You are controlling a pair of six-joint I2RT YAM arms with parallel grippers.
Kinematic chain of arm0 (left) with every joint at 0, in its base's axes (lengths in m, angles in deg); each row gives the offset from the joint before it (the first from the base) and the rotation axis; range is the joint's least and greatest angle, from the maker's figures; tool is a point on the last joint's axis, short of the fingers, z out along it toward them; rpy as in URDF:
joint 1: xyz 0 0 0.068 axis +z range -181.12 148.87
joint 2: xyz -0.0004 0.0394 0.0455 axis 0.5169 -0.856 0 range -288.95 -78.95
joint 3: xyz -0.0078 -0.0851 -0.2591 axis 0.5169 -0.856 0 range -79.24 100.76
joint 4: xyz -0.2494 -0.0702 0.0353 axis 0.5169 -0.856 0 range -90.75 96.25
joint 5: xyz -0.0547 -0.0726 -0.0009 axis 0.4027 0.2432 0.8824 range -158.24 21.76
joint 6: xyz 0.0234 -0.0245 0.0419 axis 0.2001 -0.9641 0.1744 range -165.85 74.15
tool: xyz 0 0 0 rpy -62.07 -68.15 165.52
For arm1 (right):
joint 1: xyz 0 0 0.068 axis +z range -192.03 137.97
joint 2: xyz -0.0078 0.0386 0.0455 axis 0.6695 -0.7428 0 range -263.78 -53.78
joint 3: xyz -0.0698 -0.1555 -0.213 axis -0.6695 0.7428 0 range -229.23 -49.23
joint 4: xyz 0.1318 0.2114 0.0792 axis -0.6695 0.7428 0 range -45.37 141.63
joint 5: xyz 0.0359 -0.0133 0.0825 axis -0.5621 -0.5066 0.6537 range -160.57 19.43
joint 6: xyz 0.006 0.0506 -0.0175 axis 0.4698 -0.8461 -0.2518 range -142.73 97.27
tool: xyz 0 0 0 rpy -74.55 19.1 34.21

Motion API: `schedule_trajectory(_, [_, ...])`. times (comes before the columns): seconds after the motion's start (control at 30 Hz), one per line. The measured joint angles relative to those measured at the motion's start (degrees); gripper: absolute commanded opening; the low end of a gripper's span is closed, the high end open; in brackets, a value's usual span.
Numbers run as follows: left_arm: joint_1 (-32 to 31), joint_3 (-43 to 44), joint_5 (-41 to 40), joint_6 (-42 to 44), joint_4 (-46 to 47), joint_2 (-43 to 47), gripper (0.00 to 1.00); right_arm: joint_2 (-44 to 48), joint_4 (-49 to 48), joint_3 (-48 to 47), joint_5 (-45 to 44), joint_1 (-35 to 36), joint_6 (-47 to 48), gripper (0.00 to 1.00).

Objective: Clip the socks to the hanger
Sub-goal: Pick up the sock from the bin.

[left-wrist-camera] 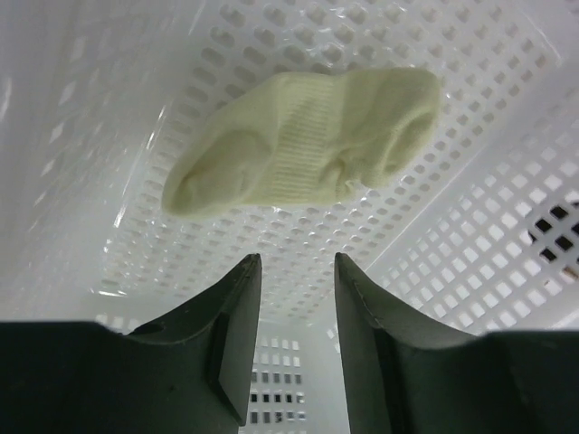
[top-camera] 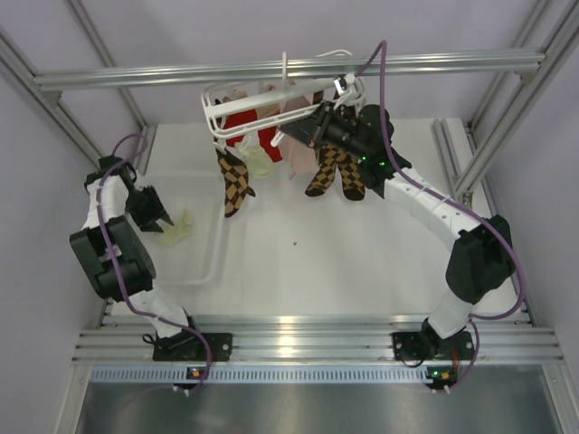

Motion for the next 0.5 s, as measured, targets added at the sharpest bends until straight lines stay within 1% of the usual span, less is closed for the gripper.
schedule_trajectory(0.03, [0.0, 0.0, 0.5, 1.5, 0.0, 0.5, 0.46, 0.0, 0.0, 0.0, 0.0, 0.0, 0.0, 0.0])
schedule_trajectory(0.1, [-0.3, 0.0, 2.5, 6.4, 0.0, 1.9, 0.46, -0.2, 0.0, -0.2, 0.2, 0.0, 0.0, 0.0])
schedule_trajectory(0.13, [-0.7, 0.0, 3.7, 9.0, 0.0, 2.6, 0.48, -0.4, 0.0, -0.3, 0.2, 0.0, 0.1, 0.0])
schedule_trajectory(0.27, [-3.8, -0.5, 7.8, 21.7, 0.5, 5.9, 0.48, -0.6, 0.0, -0.6, 0.4, 0.0, 0.2, 0.0])
schedule_trajectory(0.4, [-8.3, -1.1, 9.6, 33.1, 1.4, 7.0, 0.45, -0.6, 0.0, -0.6, 0.4, 0.0, 0.2, 0.0])
schedule_trajectory(0.47, [-8.9, -1.5, 9.7, 37.8, 2.1, 7.0, 0.43, -0.6, 0.0, -0.6, 0.4, 0.0, 0.2, 0.0])
schedule_trajectory(0.5, [-8.8, -1.7, 9.6, 39.8, 2.6, 7.0, 0.41, -0.6, 0.0, -0.6, 0.4, 0.0, 0.2, 0.0])
